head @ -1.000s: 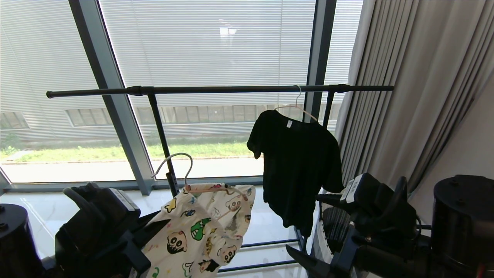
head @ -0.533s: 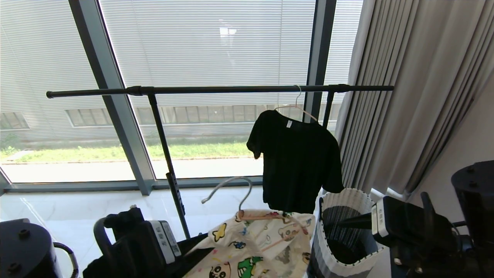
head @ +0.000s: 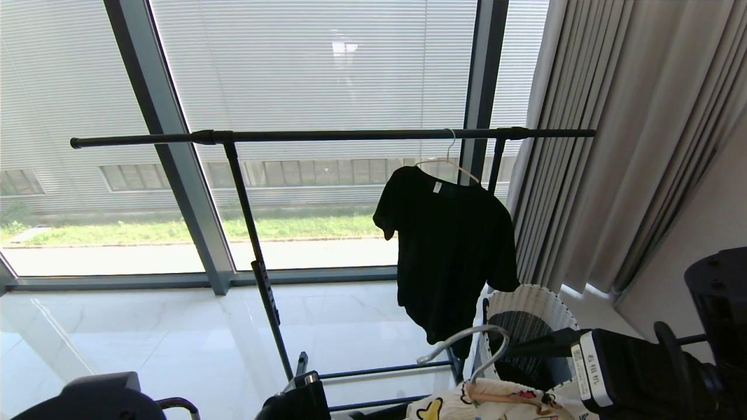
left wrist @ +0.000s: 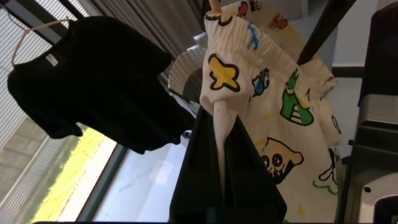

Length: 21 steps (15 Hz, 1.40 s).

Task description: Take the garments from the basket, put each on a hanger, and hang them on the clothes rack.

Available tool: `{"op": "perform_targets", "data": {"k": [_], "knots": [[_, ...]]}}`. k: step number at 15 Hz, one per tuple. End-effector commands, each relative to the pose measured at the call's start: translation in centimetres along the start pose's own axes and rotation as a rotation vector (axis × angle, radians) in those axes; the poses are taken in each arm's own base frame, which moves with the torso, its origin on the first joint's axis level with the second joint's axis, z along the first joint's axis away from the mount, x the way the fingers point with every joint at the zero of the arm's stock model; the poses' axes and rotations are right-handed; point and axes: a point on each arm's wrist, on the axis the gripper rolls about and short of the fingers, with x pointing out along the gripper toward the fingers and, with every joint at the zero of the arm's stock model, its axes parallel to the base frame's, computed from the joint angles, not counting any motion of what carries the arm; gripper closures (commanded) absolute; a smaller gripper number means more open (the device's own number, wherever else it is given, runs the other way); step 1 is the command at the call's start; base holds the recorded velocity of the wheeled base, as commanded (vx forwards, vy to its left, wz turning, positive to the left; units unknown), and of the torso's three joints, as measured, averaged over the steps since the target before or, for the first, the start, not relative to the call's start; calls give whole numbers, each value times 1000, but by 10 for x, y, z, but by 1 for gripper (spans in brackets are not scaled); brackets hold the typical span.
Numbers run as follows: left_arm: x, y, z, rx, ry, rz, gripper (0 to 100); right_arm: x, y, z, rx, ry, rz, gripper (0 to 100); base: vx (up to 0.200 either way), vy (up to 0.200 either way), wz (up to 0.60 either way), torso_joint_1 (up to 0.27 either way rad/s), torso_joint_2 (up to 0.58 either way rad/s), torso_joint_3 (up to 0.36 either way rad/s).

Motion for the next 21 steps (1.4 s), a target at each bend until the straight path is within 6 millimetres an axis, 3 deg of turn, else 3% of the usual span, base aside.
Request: {"op": "perform_targets", "data": {"k": [1, 9, 10, 14, 21], "knots": [[3, -4, 1, 7, 2, -18, 100, 12, -3, -3, 8, 36, 13, 0, 0, 0, 0, 0, 0, 0], [2, -5, 3, 25, -7, -21, 100, 22, -10, -8, 23, 71, -38, 0, 0, 0, 0, 0, 0, 0], [2, -5, 3, 24, -9, -20, 100, 23, -11, -8, 24, 72, -37, 100, 0, 0, 0, 0, 0, 0], [3, -4, 5, 24, -14, -18, 100, 33, -15, -5, 7, 40, -54, 100, 0, 0, 0, 0, 0, 0], [2, -7, 4, 18, -12, -28, 100, 31, -18, 0, -102, -10, -80, 100, 0, 0, 0, 0, 0, 0]]}}
